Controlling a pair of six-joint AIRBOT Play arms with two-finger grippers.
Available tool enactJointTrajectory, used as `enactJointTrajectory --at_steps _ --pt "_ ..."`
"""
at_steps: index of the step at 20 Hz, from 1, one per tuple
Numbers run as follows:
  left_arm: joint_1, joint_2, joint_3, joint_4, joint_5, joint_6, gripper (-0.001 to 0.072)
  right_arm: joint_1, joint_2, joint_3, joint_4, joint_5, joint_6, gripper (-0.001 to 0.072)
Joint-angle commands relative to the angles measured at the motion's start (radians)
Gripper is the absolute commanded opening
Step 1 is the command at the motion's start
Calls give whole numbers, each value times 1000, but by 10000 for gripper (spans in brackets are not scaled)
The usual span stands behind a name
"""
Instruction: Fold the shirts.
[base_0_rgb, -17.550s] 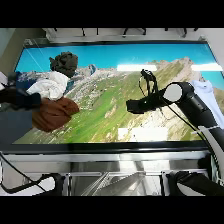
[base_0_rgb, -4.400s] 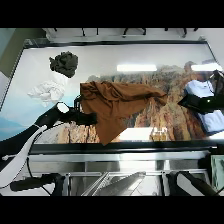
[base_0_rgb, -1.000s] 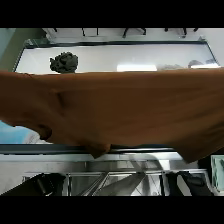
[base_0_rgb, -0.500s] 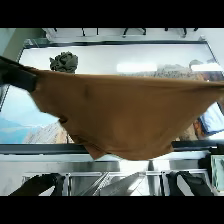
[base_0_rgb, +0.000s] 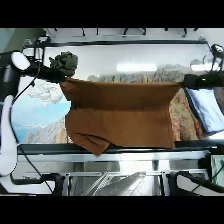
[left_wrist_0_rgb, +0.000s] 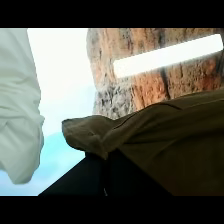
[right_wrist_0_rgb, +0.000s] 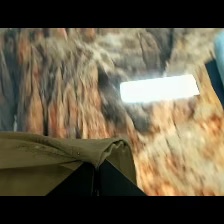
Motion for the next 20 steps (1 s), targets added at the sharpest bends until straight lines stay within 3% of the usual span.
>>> enactJointTrajectory --at_steps 1,6,11,14,20 --pt "-22 -149 109 17 57 -10 13 17 -111 -4 135 -265 -61 24" --pt "-21 -250 241 63 -17 -10 13 26 -137 -4 133 -312 -60 24" --pt "-10 -248 95 58 -124 -10 13 26 -138 -4 53 -81 -47 24" --pt "-19 -222 -23 53 -153 -10 13 24 -138 -12 -89 56 68 24" --pt "-26 -159 -181 53 -119 -10 14 27 -144 -153 -95 123 114 25"
